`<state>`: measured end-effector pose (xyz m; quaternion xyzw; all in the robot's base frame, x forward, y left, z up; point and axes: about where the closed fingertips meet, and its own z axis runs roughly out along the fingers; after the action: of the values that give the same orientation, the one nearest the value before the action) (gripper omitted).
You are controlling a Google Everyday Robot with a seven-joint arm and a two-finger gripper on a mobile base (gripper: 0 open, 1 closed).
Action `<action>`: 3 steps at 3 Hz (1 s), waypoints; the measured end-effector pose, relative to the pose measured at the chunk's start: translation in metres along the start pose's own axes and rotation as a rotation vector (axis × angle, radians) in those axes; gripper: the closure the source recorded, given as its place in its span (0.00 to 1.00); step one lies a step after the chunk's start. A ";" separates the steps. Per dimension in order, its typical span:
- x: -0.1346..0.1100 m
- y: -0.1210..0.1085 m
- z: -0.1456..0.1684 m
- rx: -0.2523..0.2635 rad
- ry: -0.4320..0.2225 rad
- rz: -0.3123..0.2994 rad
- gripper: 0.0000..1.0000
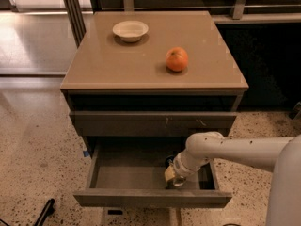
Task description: Place pepsi can into middle drawer
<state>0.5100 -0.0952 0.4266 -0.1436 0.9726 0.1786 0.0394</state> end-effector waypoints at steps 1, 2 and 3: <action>0.000 0.000 0.000 0.000 0.000 0.000 0.58; 0.000 0.000 0.000 0.000 0.000 0.000 0.35; 0.000 0.000 0.000 0.000 0.000 0.000 0.11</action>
Offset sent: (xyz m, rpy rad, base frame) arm 0.0000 0.0000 0.0000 0.0000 0.0000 0.0000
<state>0.5099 -0.0951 0.4265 -0.1436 0.9726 0.1786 0.0393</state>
